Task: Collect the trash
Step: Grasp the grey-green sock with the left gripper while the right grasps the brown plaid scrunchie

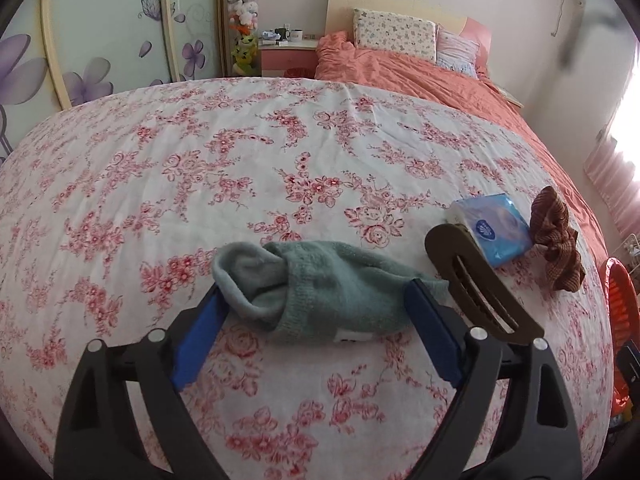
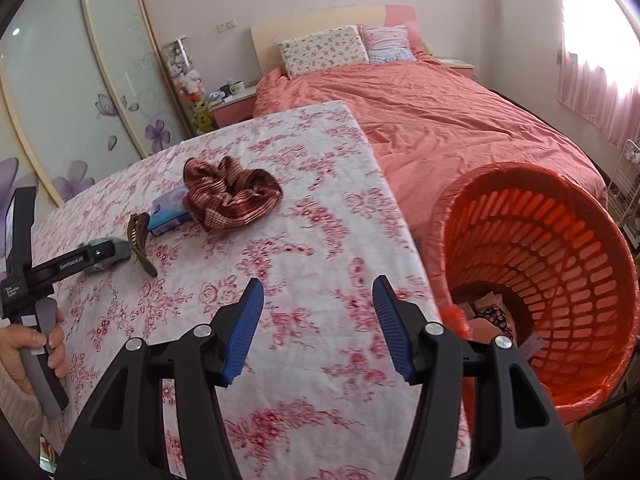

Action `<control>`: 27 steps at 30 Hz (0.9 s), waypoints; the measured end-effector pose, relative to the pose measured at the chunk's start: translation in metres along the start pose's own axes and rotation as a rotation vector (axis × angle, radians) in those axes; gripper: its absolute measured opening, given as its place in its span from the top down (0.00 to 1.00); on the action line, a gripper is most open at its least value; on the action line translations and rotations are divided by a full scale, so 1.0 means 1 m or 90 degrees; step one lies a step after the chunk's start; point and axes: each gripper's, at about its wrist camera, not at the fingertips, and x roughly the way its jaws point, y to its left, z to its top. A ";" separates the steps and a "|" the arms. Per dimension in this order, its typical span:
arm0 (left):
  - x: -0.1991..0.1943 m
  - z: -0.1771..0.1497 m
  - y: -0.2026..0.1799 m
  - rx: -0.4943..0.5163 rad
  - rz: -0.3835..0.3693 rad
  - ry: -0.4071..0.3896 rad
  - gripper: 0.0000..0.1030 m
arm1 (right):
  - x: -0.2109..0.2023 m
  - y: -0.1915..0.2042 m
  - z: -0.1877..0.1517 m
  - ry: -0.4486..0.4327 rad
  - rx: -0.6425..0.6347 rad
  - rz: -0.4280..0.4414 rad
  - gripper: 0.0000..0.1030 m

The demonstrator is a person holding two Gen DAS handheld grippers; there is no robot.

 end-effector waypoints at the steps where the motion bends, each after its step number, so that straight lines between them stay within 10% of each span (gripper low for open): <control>1: 0.001 0.000 -0.001 0.003 0.004 -0.006 0.28 | 0.002 0.003 0.000 0.002 -0.003 0.000 0.44; 5: -0.002 0.002 0.002 0.011 -0.024 -0.013 0.79 | 0.011 0.017 0.002 0.008 -0.017 0.002 0.44; 22: -0.007 -0.003 0.033 0.008 0.002 -0.014 0.75 | 0.089 0.074 0.055 0.030 -0.032 -0.007 0.29; 27: -0.006 -0.003 0.035 0.002 -0.005 -0.014 0.74 | 0.088 0.068 0.054 0.035 -0.017 -0.006 0.60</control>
